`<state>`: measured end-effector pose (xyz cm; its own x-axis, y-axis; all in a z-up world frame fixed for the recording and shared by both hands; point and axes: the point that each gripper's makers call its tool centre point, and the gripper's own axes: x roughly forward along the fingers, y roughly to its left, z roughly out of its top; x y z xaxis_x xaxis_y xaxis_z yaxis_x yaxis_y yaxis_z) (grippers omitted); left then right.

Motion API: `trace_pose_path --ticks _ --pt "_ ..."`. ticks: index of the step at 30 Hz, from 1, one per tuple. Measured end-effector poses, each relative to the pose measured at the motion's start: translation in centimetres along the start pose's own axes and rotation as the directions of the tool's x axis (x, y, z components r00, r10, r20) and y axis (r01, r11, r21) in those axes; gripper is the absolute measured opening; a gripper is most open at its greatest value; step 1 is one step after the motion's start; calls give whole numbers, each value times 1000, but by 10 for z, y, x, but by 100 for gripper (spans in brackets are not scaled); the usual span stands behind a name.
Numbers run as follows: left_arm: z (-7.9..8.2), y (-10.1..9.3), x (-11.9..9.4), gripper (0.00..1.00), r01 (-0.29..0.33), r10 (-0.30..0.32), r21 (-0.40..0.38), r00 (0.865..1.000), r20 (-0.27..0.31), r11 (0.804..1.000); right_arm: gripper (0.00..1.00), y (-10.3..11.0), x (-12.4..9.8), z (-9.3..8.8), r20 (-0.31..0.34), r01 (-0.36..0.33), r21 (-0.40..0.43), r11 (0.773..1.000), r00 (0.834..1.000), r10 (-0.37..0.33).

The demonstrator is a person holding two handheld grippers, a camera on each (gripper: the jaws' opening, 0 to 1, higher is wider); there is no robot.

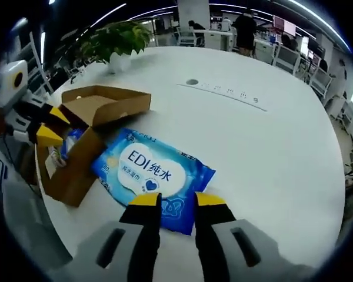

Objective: Operate the shoe box by opening the lid, removing the specified soft item, and placing it in the target area until the item is outside and the box remains undamaged.

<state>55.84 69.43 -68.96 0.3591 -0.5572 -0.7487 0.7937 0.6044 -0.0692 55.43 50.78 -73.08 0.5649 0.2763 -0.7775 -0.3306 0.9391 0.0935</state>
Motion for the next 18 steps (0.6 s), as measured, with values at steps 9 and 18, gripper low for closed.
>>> trace_pose_path --ticks 9,18 --pt "-14 10 -14 21 -14 14 11 1000 -6 1000 22 23 -16 13 20 -21 -60 998 1000 22" --pt "-31 20 -25 23 -27 28 25 999 -27 999 22 53 -24 29 45 -57 -129 990 997 63"
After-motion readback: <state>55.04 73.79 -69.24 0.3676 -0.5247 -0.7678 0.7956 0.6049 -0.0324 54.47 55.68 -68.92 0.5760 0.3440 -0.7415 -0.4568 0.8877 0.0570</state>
